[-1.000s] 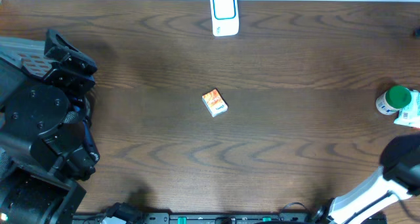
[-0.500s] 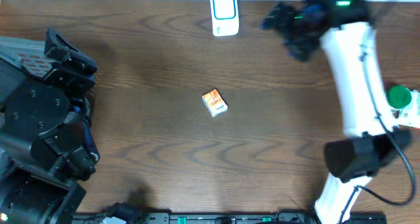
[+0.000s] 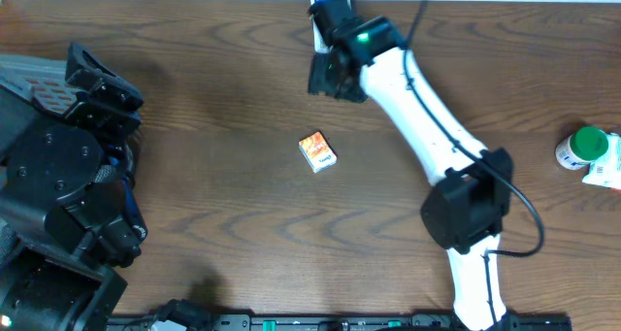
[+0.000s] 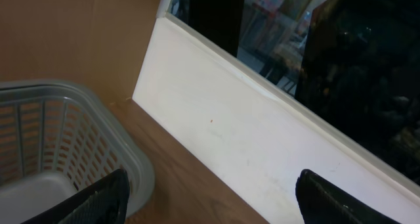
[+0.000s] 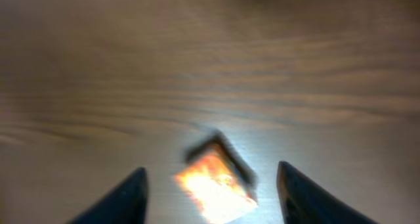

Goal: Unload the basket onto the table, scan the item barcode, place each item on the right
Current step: 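Move the right gripper back to the orange snack box, then grasp the orange snack box with the right gripper and lift it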

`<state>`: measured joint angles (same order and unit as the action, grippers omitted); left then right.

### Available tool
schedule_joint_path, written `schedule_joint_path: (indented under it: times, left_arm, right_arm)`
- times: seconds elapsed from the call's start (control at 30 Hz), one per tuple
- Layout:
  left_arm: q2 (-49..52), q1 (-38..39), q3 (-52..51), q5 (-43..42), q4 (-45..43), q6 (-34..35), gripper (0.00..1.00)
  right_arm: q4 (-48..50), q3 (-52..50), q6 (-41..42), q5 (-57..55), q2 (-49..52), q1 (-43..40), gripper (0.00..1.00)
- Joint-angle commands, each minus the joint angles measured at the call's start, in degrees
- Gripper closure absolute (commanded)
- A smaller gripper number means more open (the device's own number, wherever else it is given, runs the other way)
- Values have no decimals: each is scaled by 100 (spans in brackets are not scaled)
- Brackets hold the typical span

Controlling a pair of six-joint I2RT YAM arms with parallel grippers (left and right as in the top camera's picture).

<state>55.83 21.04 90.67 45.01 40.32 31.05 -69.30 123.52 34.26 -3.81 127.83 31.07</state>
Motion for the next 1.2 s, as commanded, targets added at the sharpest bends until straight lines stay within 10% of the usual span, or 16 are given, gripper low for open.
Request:
schedule_joint_path:
  times: [0.0,0.07,1.17]
  left_arm:
    - [-11,-24,20,90,-2,-81,18]
    - [-11,-24,17,90,-4,-81,18]
    - [-11,-24,17,90,-2,-81,19]
  right_arm:
    - [-238,-24,-785,-1106,330,-13,79]
    - [-337,-24,-664,-1082,560,-63,99]
    - [-1231,538,-1014,2527,1491,636,99]
